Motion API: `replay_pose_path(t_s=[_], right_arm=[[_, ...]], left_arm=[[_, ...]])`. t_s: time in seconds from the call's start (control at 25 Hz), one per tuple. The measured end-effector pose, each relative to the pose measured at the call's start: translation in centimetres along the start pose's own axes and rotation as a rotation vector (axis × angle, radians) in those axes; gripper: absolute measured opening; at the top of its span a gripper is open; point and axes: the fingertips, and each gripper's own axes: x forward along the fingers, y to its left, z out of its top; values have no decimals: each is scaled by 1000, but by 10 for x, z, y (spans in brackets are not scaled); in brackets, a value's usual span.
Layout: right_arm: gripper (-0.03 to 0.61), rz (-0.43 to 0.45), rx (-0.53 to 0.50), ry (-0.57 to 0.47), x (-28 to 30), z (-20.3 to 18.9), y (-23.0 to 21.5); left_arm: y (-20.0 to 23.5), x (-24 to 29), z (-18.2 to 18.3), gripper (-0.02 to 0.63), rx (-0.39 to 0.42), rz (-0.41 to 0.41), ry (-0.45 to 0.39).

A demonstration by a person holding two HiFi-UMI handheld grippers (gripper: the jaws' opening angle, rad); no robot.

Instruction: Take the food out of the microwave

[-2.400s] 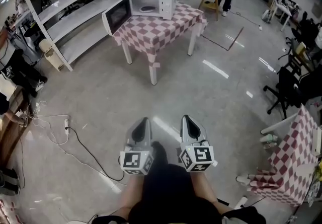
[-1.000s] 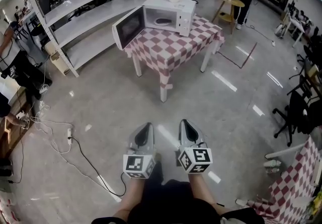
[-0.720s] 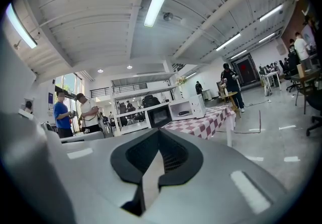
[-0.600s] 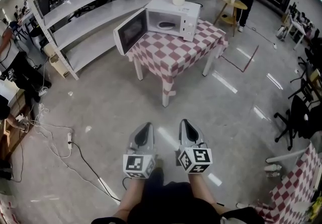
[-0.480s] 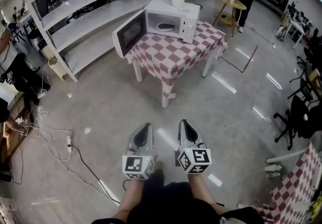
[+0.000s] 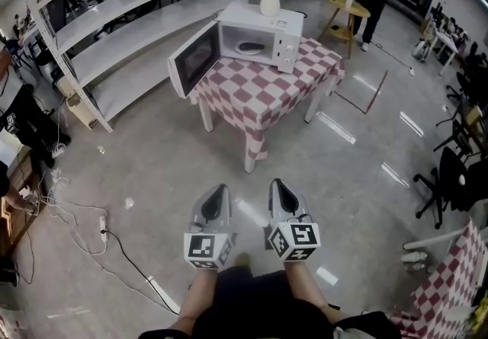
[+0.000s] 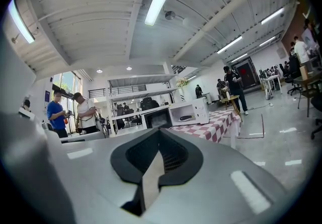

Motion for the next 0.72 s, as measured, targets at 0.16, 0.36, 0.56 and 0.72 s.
replay_pose_path(t_s=[0.16,0.36,0.56,0.72], right_arm=[[0,6,-5,0,13,-3,4],[0,1,-6,21,20,-7,6],[0,-11,1,34,26,-11,1],[0,-7,3,44,32,-15,2]], left_arm=[[10,10,-1,8,-6,-3,3],[17,17,-2,8,-12,-6,11],[20,20,-8,8,-19,-7,23],[25,22,-11,8,-23,1,31]])
